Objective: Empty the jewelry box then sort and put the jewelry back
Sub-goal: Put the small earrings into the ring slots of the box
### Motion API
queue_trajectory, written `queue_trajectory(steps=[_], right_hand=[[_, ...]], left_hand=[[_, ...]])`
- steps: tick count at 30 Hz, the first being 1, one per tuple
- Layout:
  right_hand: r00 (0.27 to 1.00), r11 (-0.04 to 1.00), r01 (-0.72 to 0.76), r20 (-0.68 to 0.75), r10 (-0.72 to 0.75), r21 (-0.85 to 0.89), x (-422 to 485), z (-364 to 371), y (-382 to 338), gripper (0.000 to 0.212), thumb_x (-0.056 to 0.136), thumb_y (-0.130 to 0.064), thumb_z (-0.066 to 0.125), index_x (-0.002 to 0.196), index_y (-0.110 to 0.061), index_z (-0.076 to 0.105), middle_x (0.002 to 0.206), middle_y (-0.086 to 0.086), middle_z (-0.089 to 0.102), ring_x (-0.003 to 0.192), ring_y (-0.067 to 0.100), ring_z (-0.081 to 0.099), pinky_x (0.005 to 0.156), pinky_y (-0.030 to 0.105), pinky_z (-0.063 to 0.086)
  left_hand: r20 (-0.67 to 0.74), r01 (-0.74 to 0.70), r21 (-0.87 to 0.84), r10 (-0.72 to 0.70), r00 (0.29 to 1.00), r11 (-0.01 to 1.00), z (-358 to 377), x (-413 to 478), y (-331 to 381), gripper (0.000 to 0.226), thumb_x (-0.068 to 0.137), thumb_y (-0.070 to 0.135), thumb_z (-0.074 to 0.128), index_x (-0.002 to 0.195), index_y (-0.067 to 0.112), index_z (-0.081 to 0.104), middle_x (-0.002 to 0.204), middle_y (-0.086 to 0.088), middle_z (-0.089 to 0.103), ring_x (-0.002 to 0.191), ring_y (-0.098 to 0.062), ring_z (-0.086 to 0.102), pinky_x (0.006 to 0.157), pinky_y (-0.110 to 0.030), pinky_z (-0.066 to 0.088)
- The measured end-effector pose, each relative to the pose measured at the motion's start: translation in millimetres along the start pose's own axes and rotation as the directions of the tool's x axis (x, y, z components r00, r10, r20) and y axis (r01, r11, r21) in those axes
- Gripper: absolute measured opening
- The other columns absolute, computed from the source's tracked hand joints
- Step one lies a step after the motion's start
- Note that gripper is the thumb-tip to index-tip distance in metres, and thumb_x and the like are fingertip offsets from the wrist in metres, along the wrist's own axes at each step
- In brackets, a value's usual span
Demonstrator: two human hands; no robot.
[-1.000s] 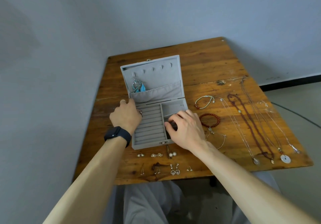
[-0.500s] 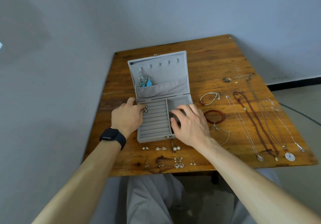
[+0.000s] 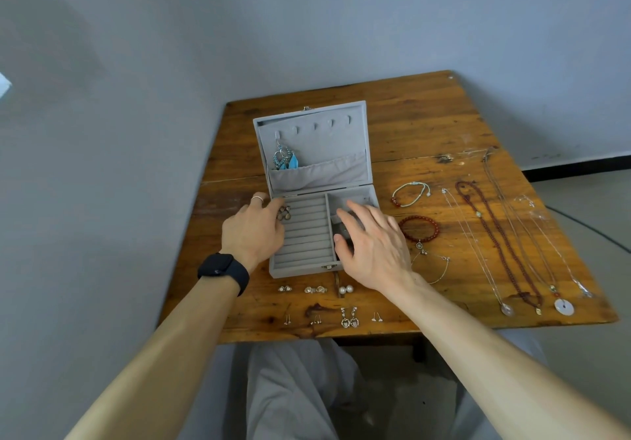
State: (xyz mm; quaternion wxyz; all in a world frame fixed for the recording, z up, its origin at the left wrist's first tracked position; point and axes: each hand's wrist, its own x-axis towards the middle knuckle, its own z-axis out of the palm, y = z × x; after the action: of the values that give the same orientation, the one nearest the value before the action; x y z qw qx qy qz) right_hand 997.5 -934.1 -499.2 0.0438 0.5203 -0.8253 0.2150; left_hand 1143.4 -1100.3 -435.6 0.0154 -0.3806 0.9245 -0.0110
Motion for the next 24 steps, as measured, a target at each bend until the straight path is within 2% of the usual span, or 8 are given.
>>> queue_trajectory(steps=[6,9,11,14,17,20,24], right_hand=[[1.0,1.0,-0.01,0.011,0.01,0.016,3,-3,0,0.048,0.094,-0.04,0.043,0.133,-0.017,0.06,0.137,0.001,0.058,0.126,0.021,0.052,0.1,0.039,0.042],[0.999,0.994,-0.04,-0.003,0.041,0.103,13,-10,5,0.041,0.093,-0.026,0.052,0.132,-0.015,0.06,0.134,0.002,0.059,0.121,0.022,0.05,0.097,0.04,0.046],[0.998,0.997,-0.059,0.021,0.058,0.043,24,-19,11,0.045,0.089,-0.016,0.056,0.134,-0.019,0.058,0.131,-0.001,0.062,0.119,0.022,0.047,0.092,0.04,0.044],[0.986,0.994,-0.054,0.153,0.069,-0.098,40,-32,24,0.052,0.087,-0.018,0.057,0.138,-0.026,0.055,0.136,-0.009,0.06,0.125,0.021,0.038,0.093,0.04,0.037],[0.966,0.992,-0.02,0.255,0.052,-0.127,51,-36,34,0.045,0.095,-0.029,0.052,0.14,-0.028,0.055,0.141,-0.011,0.056,0.129,0.019,0.034,0.099,0.041,0.035],[0.958,0.992,0.033,0.286,0.002,-0.119,52,-37,39,0.035,0.101,-0.029,0.047,0.134,-0.028,0.06,0.139,-0.01,0.057,0.131,0.02,0.035,0.1,0.043,0.035],[0.968,0.989,0.048,0.251,-0.012,-0.138,49,-37,40,0.03,0.1,-0.023,0.053,0.128,-0.022,0.064,0.131,-0.005,0.063,0.131,0.02,0.037,0.099,0.043,0.037]], left_hand=[[-0.011,-0.034,-0.006,0.034,0.999,0.999,1,-1,1,0.05,0.099,0.028,0.046,0.148,0.036,0.04,0.148,-0.009,0.041,0.106,-0.028,0.061,0.07,-0.04,0.056],[0.006,-0.035,-0.016,0.035,0.999,0.999,0,0,1,0.051,0.099,0.029,0.045,0.149,0.036,0.037,0.149,-0.009,0.04,0.108,-0.029,0.061,0.07,-0.04,0.055],[0.007,-0.026,-0.012,0.026,1.0,1.0,0,0,2,0.051,0.099,0.03,0.046,0.149,0.035,0.037,0.148,-0.01,0.041,0.111,-0.03,0.059,0.072,-0.04,0.053],[-0.121,-0.011,0.018,0.014,0.993,1.0,0,-2,8,0.043,0.095,0.028,0.051,0.138,0.026,0.048,0.134,-0.013,0.048,0.109,-0.032,0.056,0.072,-0.041,0.052],[-0.296,-0.055,0.014,0.057,0.953,0.998,0,-4,24,0.033,0.088,0.022,0.06,0.12,0.017,0.06,0.118,-0.014,0.055,0.099,-0.031,0.057,0.067,-0.038,0.047],[-0.338,-0.11,0.024,0.112,0.934,0.994,-3,-1,48,0.037,0.087,0.025,0.061,0.123,0.018,0.062,0.126,-0.014,0.056,0.106,-0.031,0.056,0.074,-0.041,0.049],[-0.236,-0.21,0.011,0.207,0.95,0.978,-3,6,77,0.036,0.096,0.033,0.052,0.129,0.023,0.063,0.136,-0.006,0.049,0.121,-0.027,0.047,0.093,-0.042,0.043]])
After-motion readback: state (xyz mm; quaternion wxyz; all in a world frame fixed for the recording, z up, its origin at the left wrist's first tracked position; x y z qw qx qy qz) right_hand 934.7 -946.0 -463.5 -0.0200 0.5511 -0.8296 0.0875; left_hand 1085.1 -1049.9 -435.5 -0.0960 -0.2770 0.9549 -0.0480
